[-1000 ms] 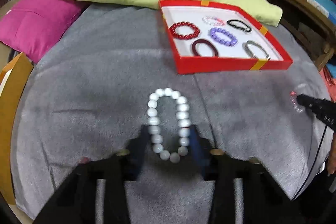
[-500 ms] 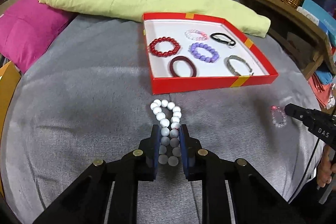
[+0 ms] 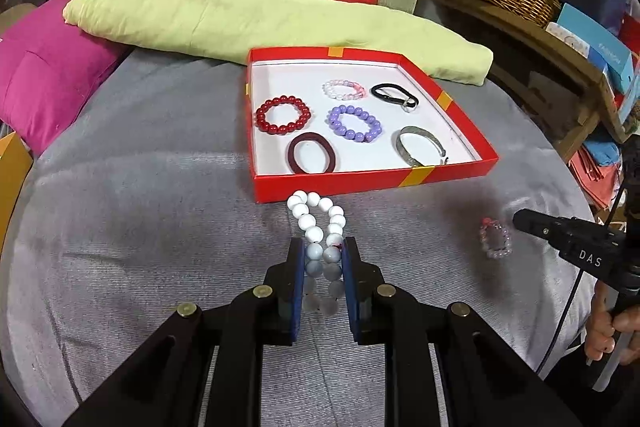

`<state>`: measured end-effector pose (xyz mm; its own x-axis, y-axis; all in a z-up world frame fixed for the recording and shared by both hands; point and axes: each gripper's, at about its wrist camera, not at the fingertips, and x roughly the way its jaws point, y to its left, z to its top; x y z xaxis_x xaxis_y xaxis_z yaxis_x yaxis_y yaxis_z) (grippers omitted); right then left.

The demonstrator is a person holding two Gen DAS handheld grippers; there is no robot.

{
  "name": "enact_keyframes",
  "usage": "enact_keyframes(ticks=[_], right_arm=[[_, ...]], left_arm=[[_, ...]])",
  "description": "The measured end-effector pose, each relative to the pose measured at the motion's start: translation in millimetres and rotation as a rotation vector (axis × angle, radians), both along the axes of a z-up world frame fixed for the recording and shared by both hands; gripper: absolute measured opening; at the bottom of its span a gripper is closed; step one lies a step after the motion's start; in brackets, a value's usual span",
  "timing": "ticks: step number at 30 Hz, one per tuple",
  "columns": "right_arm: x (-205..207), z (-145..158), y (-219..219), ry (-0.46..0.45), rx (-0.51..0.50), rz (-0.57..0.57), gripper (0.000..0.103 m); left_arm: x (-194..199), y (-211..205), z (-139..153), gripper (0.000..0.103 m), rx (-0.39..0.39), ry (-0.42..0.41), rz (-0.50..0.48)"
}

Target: Organize jewelry

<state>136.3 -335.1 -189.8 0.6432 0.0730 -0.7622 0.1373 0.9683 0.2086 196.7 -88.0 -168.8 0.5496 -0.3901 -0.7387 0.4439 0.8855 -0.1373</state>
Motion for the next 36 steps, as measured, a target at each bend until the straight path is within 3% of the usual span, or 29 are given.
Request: enact_keyframes(ticks=[3,5,11,12,14,16,18,20,22,27,31,32,33,34,36], right_arm=[[0.8,-3.0,-3.7,0.030,0.033,-0.006,0.008],[1.7,-6.2,-5.2,0.059,0.054,-0.001,0.016],[3.3,-12.4,-0.1,0.087,0.028,0.012,0.019],[4.5,-13.9,1.2,0.095,0.025,0.013,0.021],[6.5,-16.7,4.5,0.107,0.024,0.020,0.039],[6.0,-16.4,11.7,0.085,-0.017,0.030,0.043],[7.2,-19.3,18.1,0.090,-0.082,0.031,0.039],[7.2,-20.1,23.5,0.082,-0.158,0.027,0.016],[7.3,-19.0,24.7,0.072,-0.172,0.030,0.008],[5.6,-13.3,14.9,0.041,-0.147,-0.004,0.008],[3.6,-5.1,9.0,0.004,-0.118,-0.021,0.008],[3.5,-4.8,9.0,0.003,-0.118,-0.023,0.008],[3.5,-5.2,8.2,0.005,-0.114,-0.027,0.008],[4.1,-6.1,6.9,0.013,-0.106,-0.031,0.008],[4.9,-8.5,5.0,0.030,-0.085,-0.036,0.008]], left_arm=[[0.0,-1.5,0.3,0.020,0.005,0.000,0.001],[-0.4,-1.6,0.7,0.020,0.007,0.000,0.005],[-3.3,-2.3,3.1,0.020,0.017,-0.011,0.010],[-4.3,-2.6,3.8,0.020,0.017,-0.014,0.007],[-5.6,-3.5,4.8,0.020,0.014,-0.015,0.000],[-6.9,-4.3,5.8,0.020,0.016,-0.020,-0.004],[-7.9,-4.0,7.3,0.020,0.012,-0.022,-0.008],[-8.1,-3.4,9.0,0.017,0.006,-0.025,-0.008],[-8.7,-3.2,11.1,0.016,0.002,-0.033,-0.008],[-6.2,-2.0,10.6,0.016,0.004,-0.029,-0.009],[0.3,6.1,6.1,0.017,-0.005,0.021,-0.018],[1.2,7.1,3.3,0.027,0.013,0.031,-0.006],[1.9,7.1,-0.2,0.047,0.027,0.050,-0.001],[2.2,7.0,-4.4,0.055,0.036,0.073,0.000],[-0.1,5.2,-10.4,0.059,0.041,0.087,-0.005]])
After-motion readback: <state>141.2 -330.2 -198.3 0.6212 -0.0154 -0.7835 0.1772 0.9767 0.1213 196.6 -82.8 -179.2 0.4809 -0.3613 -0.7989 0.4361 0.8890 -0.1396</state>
